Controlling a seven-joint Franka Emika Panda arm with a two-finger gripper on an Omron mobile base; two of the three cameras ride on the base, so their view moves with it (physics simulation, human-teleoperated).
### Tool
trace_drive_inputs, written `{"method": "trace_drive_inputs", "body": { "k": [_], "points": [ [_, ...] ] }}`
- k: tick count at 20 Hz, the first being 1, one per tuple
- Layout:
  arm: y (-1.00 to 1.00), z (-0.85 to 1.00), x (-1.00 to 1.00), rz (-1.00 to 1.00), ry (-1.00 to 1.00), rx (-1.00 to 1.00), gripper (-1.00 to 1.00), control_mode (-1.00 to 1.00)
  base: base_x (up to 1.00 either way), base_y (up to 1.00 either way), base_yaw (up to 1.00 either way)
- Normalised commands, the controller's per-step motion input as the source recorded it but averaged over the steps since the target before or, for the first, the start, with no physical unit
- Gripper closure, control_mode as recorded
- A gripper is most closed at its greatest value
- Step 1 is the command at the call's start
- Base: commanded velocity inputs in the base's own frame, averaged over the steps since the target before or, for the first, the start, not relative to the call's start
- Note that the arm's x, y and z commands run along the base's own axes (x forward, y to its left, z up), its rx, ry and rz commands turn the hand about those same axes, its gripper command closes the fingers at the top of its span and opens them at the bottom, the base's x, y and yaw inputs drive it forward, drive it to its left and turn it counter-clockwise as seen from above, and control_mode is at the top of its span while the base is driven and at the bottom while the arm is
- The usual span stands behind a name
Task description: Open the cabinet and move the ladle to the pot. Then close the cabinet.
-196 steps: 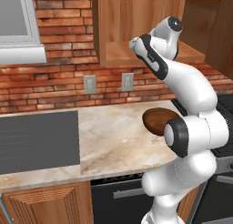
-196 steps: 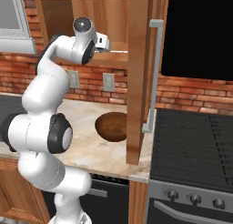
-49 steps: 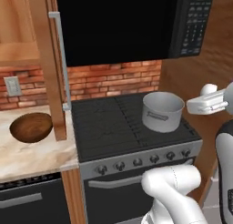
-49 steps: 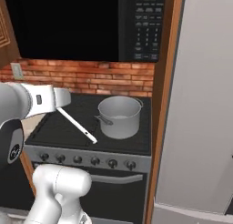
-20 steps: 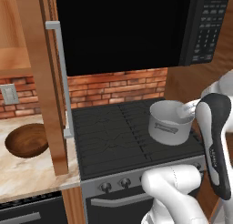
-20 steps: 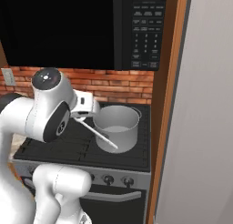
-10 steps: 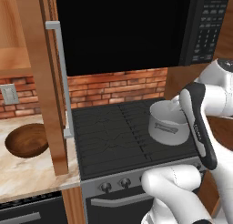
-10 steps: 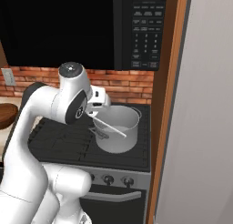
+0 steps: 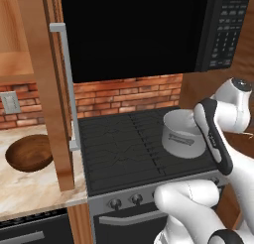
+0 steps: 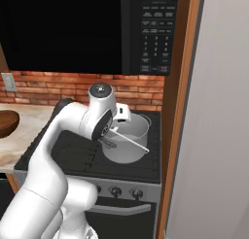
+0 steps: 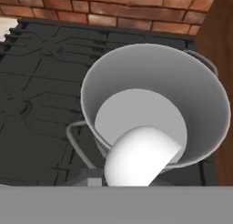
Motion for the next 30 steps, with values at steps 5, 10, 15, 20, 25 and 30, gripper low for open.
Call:
{"method": "trace_drive_inputs", "body": {
  "k": [5, 10, 15, 20, 25, 30],
  "points": [
    [-0.10, -0.20, 0.66, 0.00, 0.00, 0.00, 1.00, -1.00, 0.00, 0.00, 0.00],
    [-0.17, -0.16, 0.68, 0.00, 0.00, 0.00, 1.00, -1.00, 0.00, 0.00, 0.00],
    [-0.23, -0.18, 0.45, 0.00, 0.01, 0.00, 1.00, -1.00, 0.00, 0.00, 0.00],
    [-0.11, -0.25, 0.25, 0.00, 0.02, 0.00, 1.00, -1.00, 0.00, 0.00, 0.00],
    [-0.02, -0.32, 0.14, 0.01, 0.01, 0.00, 1.00, -1.00, 0.00, 0.00, 0.00],
    [-0.04, -0.39, 0.27, 0.03, 0.00, 0.00, 1.00, -1.00, 0.00, 0.00, 0.00]
  ]
}}
